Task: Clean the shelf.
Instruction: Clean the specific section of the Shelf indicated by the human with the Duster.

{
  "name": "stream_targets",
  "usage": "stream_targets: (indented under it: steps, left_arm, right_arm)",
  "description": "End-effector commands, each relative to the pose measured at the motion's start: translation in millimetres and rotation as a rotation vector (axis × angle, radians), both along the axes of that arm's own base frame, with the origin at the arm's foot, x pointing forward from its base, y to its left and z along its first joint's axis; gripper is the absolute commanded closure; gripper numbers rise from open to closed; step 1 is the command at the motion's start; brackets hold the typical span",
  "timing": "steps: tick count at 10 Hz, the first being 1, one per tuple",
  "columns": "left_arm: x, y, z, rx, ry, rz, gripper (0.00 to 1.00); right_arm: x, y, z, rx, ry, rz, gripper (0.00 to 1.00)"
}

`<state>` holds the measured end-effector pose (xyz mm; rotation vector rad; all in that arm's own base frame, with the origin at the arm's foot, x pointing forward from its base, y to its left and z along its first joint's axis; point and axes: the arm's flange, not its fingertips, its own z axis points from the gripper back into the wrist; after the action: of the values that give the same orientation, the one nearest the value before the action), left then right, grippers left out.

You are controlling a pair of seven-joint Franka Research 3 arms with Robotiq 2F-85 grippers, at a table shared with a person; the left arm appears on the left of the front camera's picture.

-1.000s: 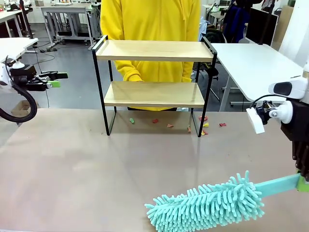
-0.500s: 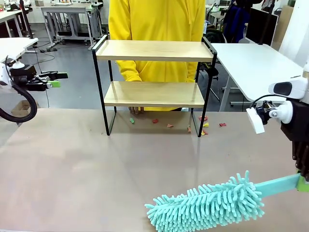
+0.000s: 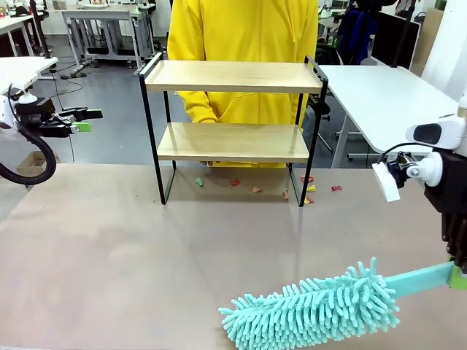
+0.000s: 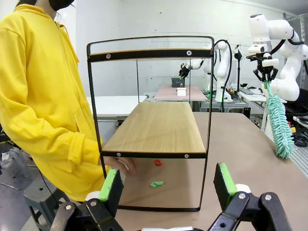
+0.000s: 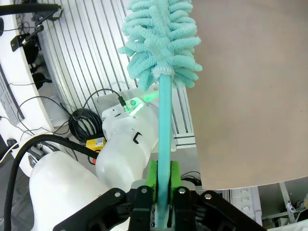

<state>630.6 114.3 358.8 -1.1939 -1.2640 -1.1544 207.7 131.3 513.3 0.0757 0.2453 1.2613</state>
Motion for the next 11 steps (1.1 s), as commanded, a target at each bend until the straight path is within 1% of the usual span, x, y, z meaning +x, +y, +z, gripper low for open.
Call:
stream_targets:
  steps: [1, 11]
  left_arm:
    - [-2.1, 0.1, 2.3, -0.001, -0.010, 0.004, 0.00]
    - [-2.1, 0.1, 2.3, -0.001, -0.010, 0.004, 0.00]
  right_arm:
    - [-1.9, 2.2, 1.9, 0.010, -0.005, -0.016, 0.87]
    - [-1.9, 2.2, 1.9, 0.010, -0.005, -0.016, 0.87]
